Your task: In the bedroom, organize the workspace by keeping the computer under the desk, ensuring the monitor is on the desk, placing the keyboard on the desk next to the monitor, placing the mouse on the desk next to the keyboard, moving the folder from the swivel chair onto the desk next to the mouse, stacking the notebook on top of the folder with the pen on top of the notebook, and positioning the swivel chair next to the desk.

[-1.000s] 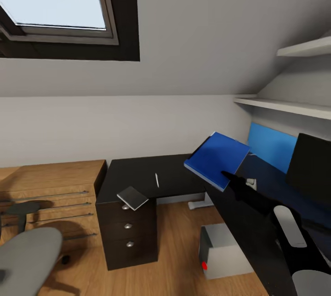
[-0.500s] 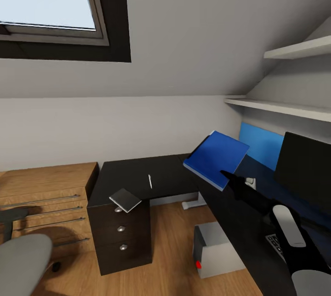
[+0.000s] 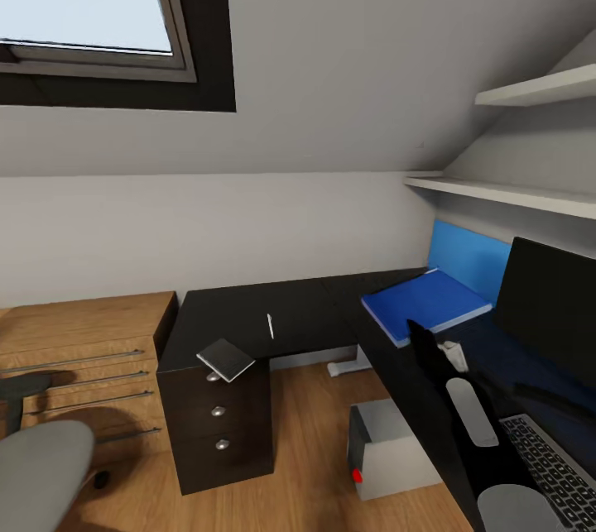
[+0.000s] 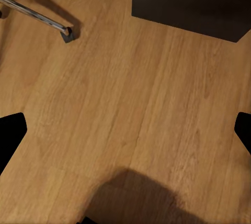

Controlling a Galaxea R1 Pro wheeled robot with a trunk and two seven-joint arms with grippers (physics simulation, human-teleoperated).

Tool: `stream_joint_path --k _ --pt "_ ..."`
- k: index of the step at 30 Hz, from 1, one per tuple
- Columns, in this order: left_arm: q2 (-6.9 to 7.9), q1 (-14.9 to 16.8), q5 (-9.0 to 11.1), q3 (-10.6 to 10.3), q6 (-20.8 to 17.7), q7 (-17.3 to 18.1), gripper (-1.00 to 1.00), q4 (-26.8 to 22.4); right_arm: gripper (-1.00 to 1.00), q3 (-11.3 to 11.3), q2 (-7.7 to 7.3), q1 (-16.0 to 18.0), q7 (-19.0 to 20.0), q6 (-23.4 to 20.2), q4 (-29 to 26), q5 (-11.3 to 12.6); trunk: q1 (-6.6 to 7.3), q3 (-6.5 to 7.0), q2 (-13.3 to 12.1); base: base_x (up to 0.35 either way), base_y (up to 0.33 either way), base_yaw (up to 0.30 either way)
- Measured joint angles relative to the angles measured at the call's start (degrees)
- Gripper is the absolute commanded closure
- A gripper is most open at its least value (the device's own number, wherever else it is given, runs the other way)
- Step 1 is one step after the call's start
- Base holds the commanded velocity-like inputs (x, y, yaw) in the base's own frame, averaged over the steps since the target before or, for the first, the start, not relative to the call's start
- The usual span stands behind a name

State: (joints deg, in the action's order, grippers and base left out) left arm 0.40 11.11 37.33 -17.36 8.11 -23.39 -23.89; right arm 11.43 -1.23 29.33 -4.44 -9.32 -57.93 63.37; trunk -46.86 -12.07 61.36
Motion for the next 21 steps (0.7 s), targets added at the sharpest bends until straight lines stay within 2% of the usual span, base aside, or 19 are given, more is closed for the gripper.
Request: stream_joint_path --k 4,9,15,21 --pt "0.0 0.0 -0.03 0.0 0.0 0.0 -1.0 -0.01 1.0 -1.01 0.36 0.16 -1.41 3.32 2.95 0.26 0.0 0.0 0.0 0.0 0.0 0.0" --pt "0.0 0.0 -0.04 0.0 0.0 0.0 -1.0 -0.01 1.0 -1.18 0.56 0.32 -1.89 6.38 5.36 0.57 0.0 0.0 0.0 0.0 0.0 0.0" --pt "0.0 0.0 -0.04 0.0 0.0 0.0 -1.0 -0.01 1.0 -1.2 0.79 2.58 -4.05 7.22 10.17 0.69 0.0 0.0 0.0 0.0 0.0 0.0" --pt "-0.01 0.0 -0.04 -0.36 0.0 0.0 -1.0 -0.01 1.0 -1.19 3.11 3.45 -4.07 7.48 11.56 0.72 0.0 0.0 0.0 0.0 0.0 0.0"
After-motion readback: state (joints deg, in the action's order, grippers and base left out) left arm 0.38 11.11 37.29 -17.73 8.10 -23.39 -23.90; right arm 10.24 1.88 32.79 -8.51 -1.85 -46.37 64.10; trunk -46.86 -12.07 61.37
